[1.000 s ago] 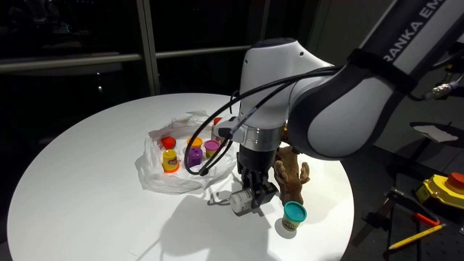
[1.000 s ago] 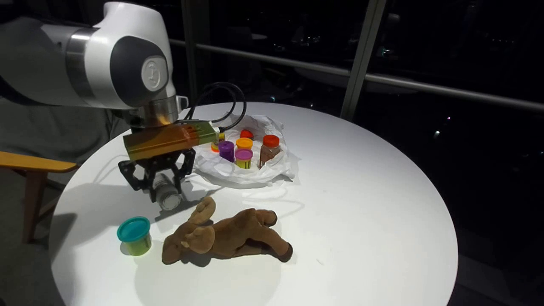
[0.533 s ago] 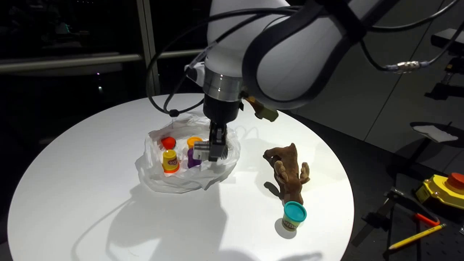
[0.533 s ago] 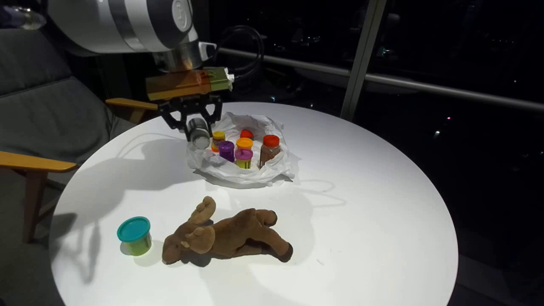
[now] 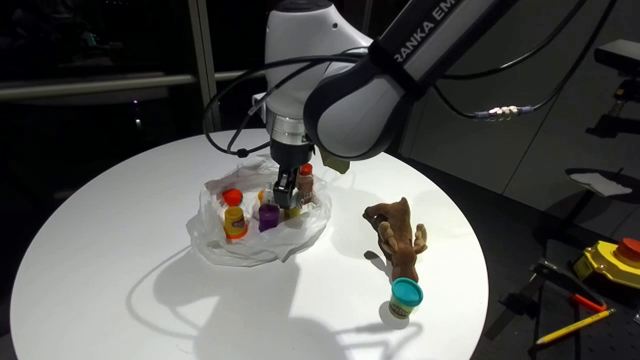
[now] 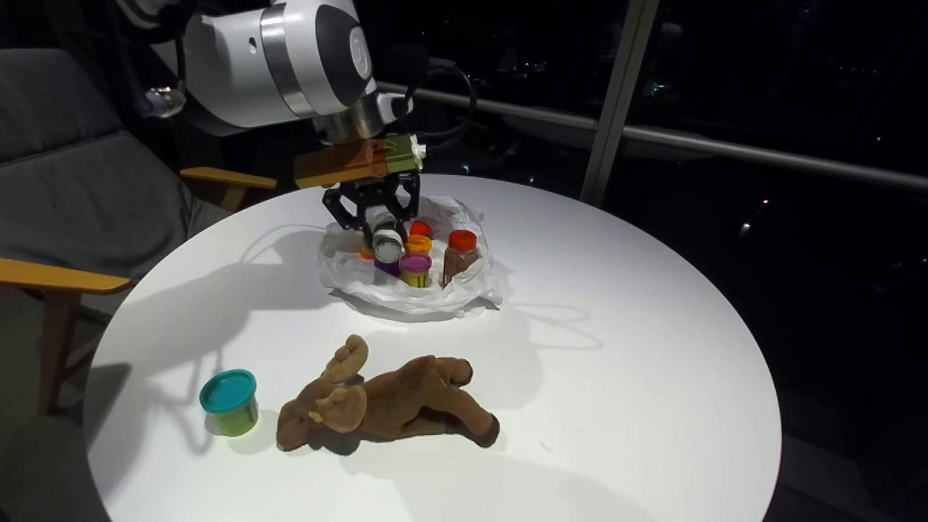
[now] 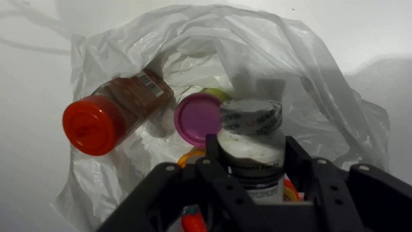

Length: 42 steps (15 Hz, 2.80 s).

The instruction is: Put all the objects in the plastic bag

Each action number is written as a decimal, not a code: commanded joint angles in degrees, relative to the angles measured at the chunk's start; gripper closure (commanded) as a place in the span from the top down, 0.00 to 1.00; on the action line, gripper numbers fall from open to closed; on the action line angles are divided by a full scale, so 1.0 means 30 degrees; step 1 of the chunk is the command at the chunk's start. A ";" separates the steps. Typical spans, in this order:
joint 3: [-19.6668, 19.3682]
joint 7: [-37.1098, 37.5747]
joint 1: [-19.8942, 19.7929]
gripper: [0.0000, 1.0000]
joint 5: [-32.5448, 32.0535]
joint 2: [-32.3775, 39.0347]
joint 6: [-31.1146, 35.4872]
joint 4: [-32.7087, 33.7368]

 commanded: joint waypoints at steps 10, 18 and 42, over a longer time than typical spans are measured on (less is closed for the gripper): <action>-0.1779 0.4942 0.2870 0.27 -0.1138 0.2043 -0.0140 0.4295; -0.4677 0.8836 0.4909 0.98 -0.2428 0.4954 -0.0624 0.7221; 0.1390 1.1191 -0.0412 1.00 0.7520 -0.9050 -0.3065 -1.2025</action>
